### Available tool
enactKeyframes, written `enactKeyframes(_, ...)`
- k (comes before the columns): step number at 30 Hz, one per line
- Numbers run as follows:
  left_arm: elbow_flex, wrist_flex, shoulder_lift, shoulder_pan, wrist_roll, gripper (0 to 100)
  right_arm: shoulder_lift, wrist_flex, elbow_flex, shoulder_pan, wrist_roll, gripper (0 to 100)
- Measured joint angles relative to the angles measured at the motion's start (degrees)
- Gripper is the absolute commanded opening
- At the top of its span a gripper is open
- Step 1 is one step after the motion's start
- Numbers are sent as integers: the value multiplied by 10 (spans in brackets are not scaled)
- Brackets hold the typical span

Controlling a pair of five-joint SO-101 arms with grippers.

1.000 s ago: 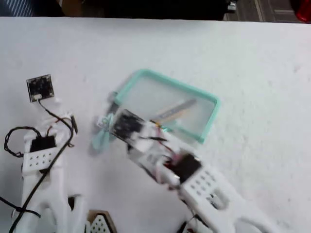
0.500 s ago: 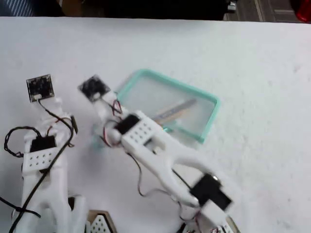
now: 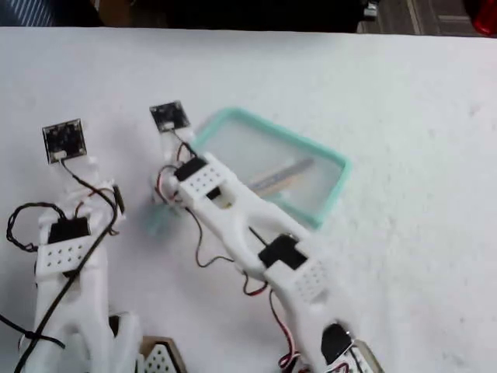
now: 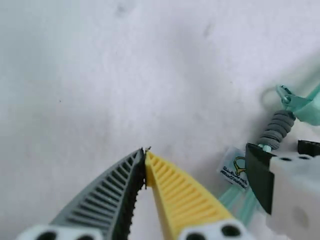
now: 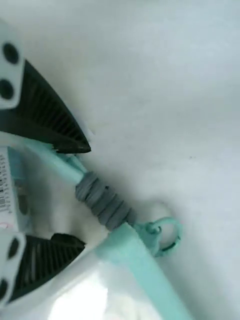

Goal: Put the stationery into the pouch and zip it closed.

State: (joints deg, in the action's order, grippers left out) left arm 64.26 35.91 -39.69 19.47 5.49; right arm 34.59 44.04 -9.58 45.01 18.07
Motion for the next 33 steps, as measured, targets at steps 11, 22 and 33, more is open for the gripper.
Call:
enactKeyframes(11, 0, 0, 0, 0, 0, 24, 36, 0, -55, -1, 2, 258)
enactKeyframes(22, 0, 0, 0, 0, 0, 24, 61, 1, -77, -14, 4, 23)
enactKeyframes(33, 0, 0, 0, -1, 0, 24, 109, 57, -166, -25, 4, 16)
